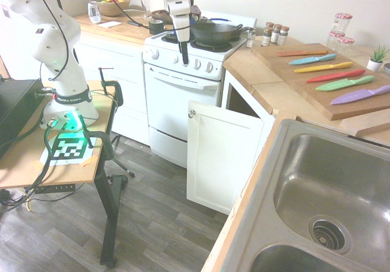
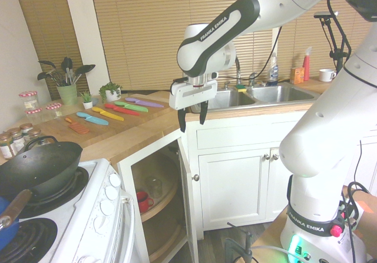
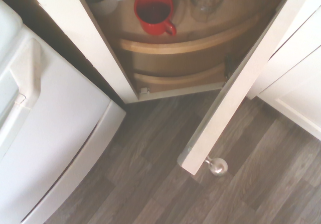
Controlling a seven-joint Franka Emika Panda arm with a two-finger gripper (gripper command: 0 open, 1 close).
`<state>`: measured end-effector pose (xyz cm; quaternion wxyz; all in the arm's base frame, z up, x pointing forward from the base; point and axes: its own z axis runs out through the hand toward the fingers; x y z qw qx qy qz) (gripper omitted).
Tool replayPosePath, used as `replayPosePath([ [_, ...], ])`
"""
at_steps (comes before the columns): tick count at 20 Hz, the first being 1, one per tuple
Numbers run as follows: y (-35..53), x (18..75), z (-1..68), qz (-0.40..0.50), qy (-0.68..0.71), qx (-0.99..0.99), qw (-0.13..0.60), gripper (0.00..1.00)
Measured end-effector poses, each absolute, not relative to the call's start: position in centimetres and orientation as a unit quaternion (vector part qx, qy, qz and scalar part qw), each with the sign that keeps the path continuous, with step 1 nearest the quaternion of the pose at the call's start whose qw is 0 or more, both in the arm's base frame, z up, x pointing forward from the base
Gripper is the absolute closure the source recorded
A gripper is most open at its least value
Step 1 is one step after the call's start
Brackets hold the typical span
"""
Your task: Close the cabinet
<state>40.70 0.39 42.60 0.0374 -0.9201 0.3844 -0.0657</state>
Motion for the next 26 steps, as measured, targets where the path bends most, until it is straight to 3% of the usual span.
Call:
replayPosePath([
  [7, -1.2, 41.1, 41.8, -0.064, 0.394, -0.917, 0.025, 0.00],
  [14, -9.1, 41.8, 41.5, -0.098, 0.395, -0.913, -0.006, 0.00],
  [26, -15.7, 48.1, 25.7, -0.057, 0.410, -0.910, -0.008, 0.00],
])
